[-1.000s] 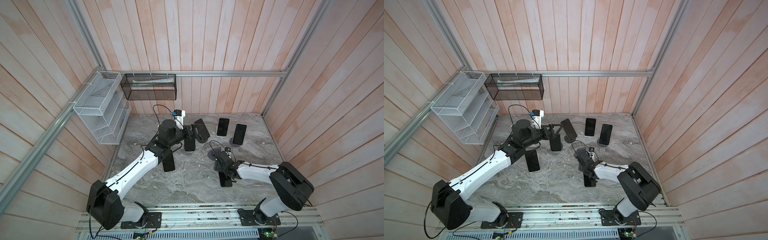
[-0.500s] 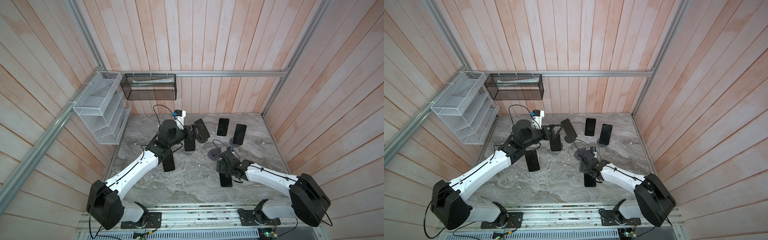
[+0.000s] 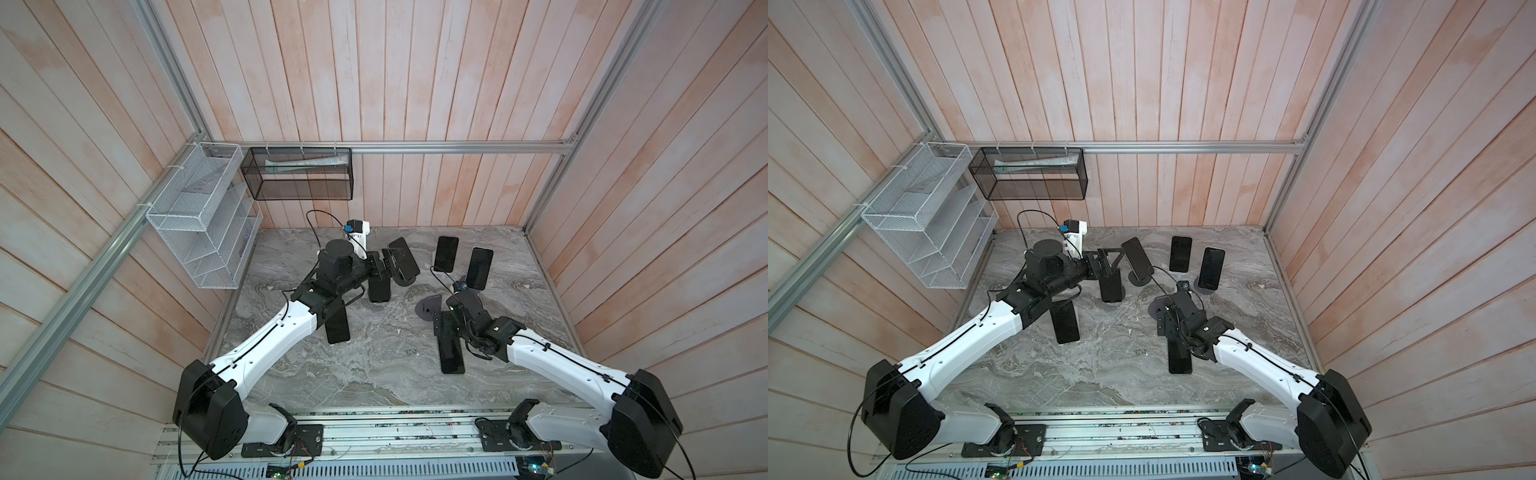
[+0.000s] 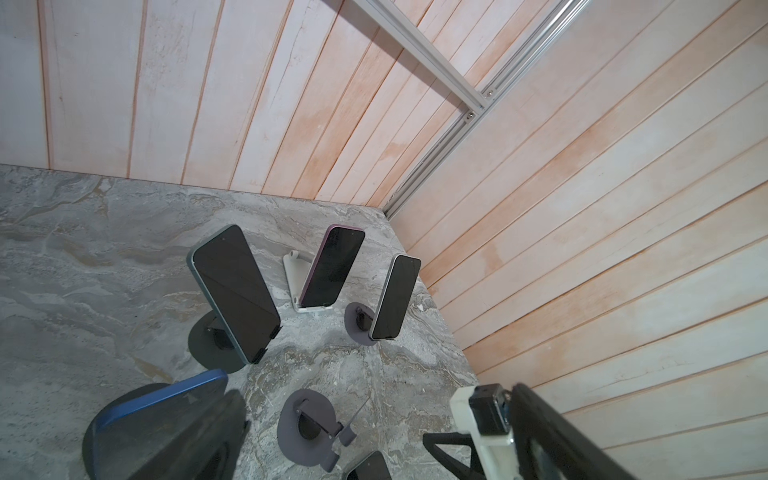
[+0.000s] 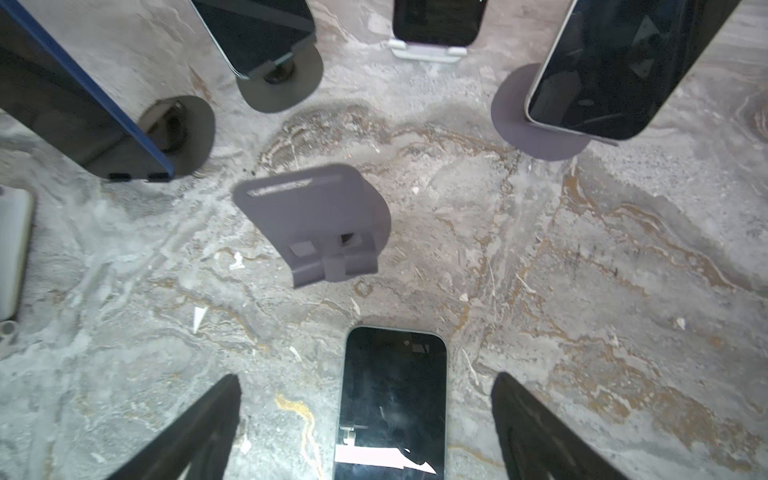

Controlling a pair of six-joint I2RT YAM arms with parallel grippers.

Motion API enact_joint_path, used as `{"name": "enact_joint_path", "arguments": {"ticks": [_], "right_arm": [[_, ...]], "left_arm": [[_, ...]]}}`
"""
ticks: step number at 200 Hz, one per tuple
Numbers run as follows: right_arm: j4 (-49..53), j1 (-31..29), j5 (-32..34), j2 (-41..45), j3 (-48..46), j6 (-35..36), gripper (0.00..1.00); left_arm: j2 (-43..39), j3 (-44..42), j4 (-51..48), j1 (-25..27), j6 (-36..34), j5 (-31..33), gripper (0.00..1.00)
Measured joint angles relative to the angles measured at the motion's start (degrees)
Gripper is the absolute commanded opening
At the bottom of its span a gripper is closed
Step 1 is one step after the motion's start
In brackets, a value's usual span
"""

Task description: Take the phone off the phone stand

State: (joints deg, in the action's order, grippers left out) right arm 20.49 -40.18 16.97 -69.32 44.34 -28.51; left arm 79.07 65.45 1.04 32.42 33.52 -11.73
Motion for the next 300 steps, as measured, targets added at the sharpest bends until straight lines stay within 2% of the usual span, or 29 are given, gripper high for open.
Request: {"name": "enact_joint_path", "arguments": {"ticks": [44,90,197,300], "right_arm": [[-3.4,0.8,-1.8,-7.5,7.3,6.4,0.98],[-4.7,2.2,-3.0,-14.9,10.4,10.6,0.98],[-7.3,5.4,-5.4,-15.2,9.8,12.8,0.97],[-11.1,5.6,-7.6,-15.6,9.3,13.2,0.96]], "left_arm": [[0.0,0.0,-0.3,-0.2,-0.1,1.3,1.0],[-0.3,0.0,-0.3,-1.1,-0.1,1.3,1.0],[-0.6,0.0,-0.2,-1.6,0.1,0.5,1.0],[-0.2,0.0,-0.2,-1.6,1.2,-1.7,1.0]]}}
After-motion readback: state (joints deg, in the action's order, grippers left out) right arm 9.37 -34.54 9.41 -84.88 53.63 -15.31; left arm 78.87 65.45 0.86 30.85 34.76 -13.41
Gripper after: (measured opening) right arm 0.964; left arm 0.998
